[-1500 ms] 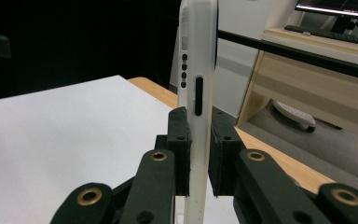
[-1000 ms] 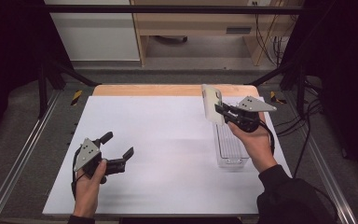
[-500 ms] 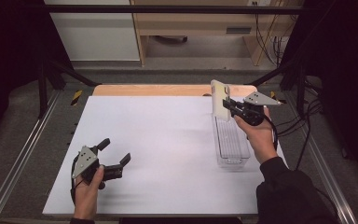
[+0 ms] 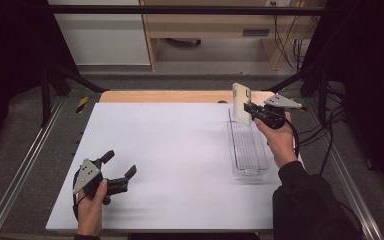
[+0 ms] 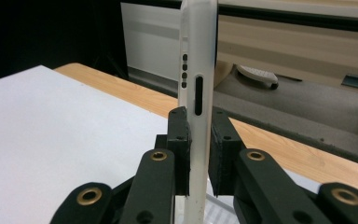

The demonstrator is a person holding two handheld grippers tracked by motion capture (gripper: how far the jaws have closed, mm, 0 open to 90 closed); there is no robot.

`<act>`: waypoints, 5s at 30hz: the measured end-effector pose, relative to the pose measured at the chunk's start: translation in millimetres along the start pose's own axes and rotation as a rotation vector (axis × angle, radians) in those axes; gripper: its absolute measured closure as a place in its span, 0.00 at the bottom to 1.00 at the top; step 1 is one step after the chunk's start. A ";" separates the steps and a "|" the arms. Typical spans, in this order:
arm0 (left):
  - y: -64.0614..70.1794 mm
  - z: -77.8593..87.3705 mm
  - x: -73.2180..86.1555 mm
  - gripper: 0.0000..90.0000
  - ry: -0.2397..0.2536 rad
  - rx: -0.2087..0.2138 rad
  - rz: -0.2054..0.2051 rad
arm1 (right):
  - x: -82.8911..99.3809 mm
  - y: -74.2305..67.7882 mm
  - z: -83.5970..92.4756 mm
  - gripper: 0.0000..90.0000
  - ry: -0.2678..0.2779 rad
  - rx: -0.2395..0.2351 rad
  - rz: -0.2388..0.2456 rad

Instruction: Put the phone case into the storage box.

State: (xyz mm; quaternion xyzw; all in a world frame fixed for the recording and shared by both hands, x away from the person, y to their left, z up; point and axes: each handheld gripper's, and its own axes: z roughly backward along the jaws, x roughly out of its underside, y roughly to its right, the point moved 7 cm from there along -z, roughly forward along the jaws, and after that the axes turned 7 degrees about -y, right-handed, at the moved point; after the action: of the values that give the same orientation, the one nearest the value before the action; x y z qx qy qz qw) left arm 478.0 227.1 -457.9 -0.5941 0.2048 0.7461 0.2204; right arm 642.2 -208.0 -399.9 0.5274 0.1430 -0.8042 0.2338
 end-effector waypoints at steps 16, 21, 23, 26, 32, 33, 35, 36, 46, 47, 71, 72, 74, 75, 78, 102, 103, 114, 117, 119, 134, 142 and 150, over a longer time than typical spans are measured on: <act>-2.1 2.3 1.5 0.03 0.006 0.003 0.002 | 12.7 16.0 -22.2 0.90 -0.026 0.005 -0.087; -2.2 2.6 1.7 0.03 0.007 0.002 0.004 | 12.5 13.0 -25.5 0.90 -0.031 0.001 -0.095; -2.2 3.2 1.3 0.03 0.010 0.002 0.006 | 12.9 11.9 -27.2 0.90 -0.032 0.001 -0.103; -2.6 4.0 1.1 0.03 0.012 0.001 0.008 | 12.3 10.2 -28.7 0.90 -0.031 0.000 -0.110; -1.7 3.6 1.1 0.03 0.012 0.004 0.007 | 14.0 7.0 -33.7 0.90 -0.041 0.019 -0.122; -1.7 3.7 1.1 0.03 0.012 0.004 0.006 | 14.6 7.1 -34.4 0.90 -0.046 0.024 -0.126; -1.7 3.8 1.0 0.03 0.013 0.004 0.007 | 15.1 6.9 -35.7 0.90 -0.050 0.034 -0.135; -1.6 3.7 1.1 0.03 0.013 0.004 0.007 | 15.6 7.1 -36.2 0.90 -0.054 0.042 -0.135; -0.7 3.3 1.0 0.03 0.011 0.005 0.003 | 22.0 4.8 -44.5 0.90 -0.112 0.078 -0.137; -0.6 3.3 1.0 0.03 0.011 0.006 0.004 | 22.3 4.6 -45.1 0.90 -0.116 0.076 -0.141; 0.7 2.3 1.1 0.03 0.007 0.012 0.001 | 27.7 1.2 -48.1 0.90 -0.176 0.079 -0.175; 0.7 2.4 1.1 0.03 0.008 0.012 0.001 | 28.0 1.2 -48.4 0.90 -0.177 0.080 -0.177; 0.7 2.3 1.2 0.03 0.007 0.012 0.002 | 29.0 0.9 -49.4 0.90 -0.179 0.080 -0.177; 0.8 2.3 1.3 0.03 0.005 0.012 0.001 | 29.9 0.7 -49.8 0.90 -0.183 0.081 -0.181; 0.7 2.3 1.6 0.03 0.001 0.012 -0.004 | 32.0 0.3 -51.0 0.90 -0.187 0.083 -0.188; 0.8 2.9 0.7 0.03 0.007 0.012 0.004 | 36.1 1.5 -52.8 0.89 -0.215 0.081 -0.199; 0.8 2.9 0.6 0.03 0.008 0.012 0.004 | 36.3 1.6 -52.9 0.89 -0.217 0.082 -0.201; 2.6 1.9 0.6 0.03 0.006 0.016 0.000 | 37.4 1.3 -53.3 0.89 -0.247 0.079 -0.204; 2.7 1.8 0.5 0.03 0.007 0.016 0.000 | 37.3 1.4 -53.3 0.89 -0.248 0.080 -0.202; 2.7 1.8 0.5 0.03 0.007 0.015 0.001 | 37.4 1.6 -53.4 0.89 -0.250 0.082 -0.199; 3.4 2.4 -0.2 0.03 0.007 0.014 -0.001 | 36.9 2.8 -53.9 0.88 -0.287 0.112 -0.188; 4.1 2.2 0.2 0.03 0.002 0.015 -0.007 | 36.4 5.7 -55.1 0.88 -0.311 0.140 -0.164; 4.7 2.0 -0.3 0.03 0.005 0.016 -0.004 | 36.1 8.7 -55.6 0.87 -0.328 0.152 -0.171</act>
State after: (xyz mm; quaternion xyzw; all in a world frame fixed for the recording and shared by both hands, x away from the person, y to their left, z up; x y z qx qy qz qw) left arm 473.8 224.4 -457.0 -0.5948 0.2098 0.7423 0.2261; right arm 678.1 -197.1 -455.2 0.3914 0.0861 -0.9047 0.1444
